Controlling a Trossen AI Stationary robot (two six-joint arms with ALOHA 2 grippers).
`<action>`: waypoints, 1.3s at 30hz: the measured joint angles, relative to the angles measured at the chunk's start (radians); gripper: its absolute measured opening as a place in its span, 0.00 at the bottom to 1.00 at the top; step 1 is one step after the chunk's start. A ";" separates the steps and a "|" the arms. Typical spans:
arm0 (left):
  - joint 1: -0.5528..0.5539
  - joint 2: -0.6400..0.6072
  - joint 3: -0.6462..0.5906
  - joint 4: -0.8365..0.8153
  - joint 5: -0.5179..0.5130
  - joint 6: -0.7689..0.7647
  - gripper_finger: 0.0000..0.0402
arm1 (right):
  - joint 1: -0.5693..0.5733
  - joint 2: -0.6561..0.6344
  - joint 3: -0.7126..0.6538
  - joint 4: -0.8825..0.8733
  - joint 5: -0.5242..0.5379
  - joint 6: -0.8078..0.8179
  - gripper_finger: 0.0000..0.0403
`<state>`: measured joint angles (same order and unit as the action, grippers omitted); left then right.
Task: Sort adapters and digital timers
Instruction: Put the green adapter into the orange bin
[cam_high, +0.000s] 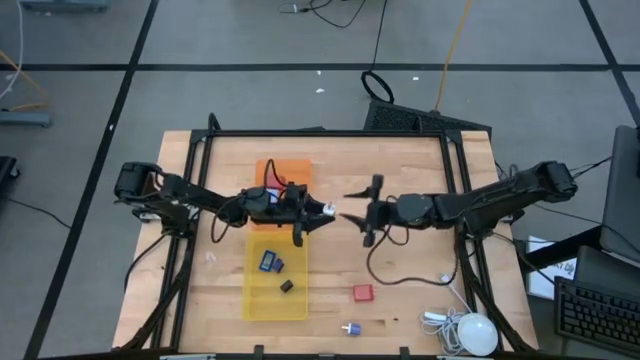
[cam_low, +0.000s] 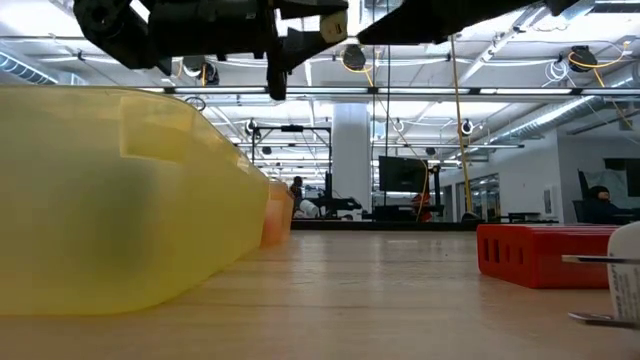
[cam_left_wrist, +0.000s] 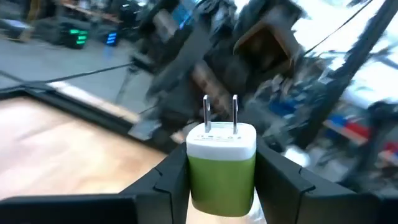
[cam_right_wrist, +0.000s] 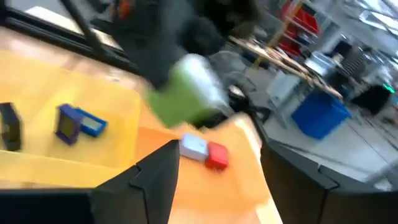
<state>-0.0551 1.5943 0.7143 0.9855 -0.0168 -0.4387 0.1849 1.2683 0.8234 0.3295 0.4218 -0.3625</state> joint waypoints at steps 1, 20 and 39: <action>0.000 -0.014 0.000 -0.041 -0.020 0.019 0.35 | 0.000 -0.027 0.000 -0.029 0.006 0.017 0.54; 0.034 -0.239 -0.418 -0.030 -0.511 0.085 0.35 | -0.018 -0.362 -0.226 0.087 0.110 -0.002 0.51; 0.067 -0.217 -0.436 -0.168 -0.526 -0.004 0.39 | -0.060 -0.374 -0.378 0.445 0.102 -0.024 0.50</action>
<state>0.0114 1.3769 0.2783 0.8178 -0.5425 -0.4425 0.1246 0.8940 0.4458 0.7746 0.5236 -0.3866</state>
